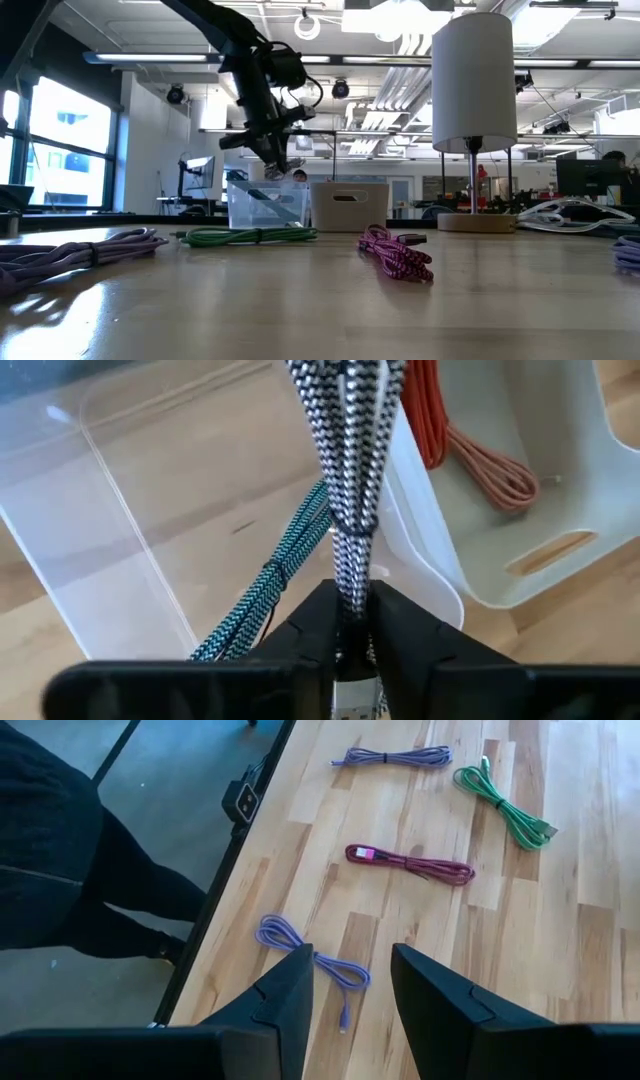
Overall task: Pick & Place USB Port
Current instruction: Put the white and black charger cable into the transparent bin, then put the left purple charger cable into the gray bin
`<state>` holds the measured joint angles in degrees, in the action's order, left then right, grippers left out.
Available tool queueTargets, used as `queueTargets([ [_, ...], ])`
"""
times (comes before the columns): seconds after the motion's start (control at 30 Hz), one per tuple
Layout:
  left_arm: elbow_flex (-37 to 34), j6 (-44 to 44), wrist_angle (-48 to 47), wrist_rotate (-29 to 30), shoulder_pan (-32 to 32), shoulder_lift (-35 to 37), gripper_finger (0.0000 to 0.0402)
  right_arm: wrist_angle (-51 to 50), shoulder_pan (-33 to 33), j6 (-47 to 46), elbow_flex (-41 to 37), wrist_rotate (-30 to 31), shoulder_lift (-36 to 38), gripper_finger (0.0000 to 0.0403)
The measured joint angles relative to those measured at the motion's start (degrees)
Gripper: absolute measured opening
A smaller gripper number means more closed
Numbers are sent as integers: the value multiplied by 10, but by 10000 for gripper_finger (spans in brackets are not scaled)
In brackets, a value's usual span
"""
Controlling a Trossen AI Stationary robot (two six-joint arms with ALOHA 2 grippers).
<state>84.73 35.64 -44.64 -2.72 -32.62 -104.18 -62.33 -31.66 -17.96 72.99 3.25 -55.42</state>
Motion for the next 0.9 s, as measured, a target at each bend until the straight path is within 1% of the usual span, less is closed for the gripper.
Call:
queueTargets([
  [0.3,0,2,-9,-2,0,0,119,0,0,2,0,-2,0,129],
  [0.43,0,-25,1,-20,0,0,154,0,0,0,0,-7,0,129],
  [0.5,0,-45,14,-52,-4,0,169,0,0,0,0,-13,0,129],
  [0.6,4,-111,18,-147,-24,5,181,6,0,0,0,-39,0,129],
  [0.67,13,-140,21,-213,-34,8,183,18,0,0,0,-61,0,129],
  [0.73,17,-158,8,-257,-39,19,183,26,0,0,0,-78,0,129],
  [0.8,21,-163,17,-284,-36,37,183,31,0,0,0,-83,1,129],
  [0.87,21,-163,12,-290,-31,60,184,32,0,0,0,-83,3,129],
  [0.9,21,-162,11,-284,-28,73,184,33,0,0,0,-83,4,129],
])
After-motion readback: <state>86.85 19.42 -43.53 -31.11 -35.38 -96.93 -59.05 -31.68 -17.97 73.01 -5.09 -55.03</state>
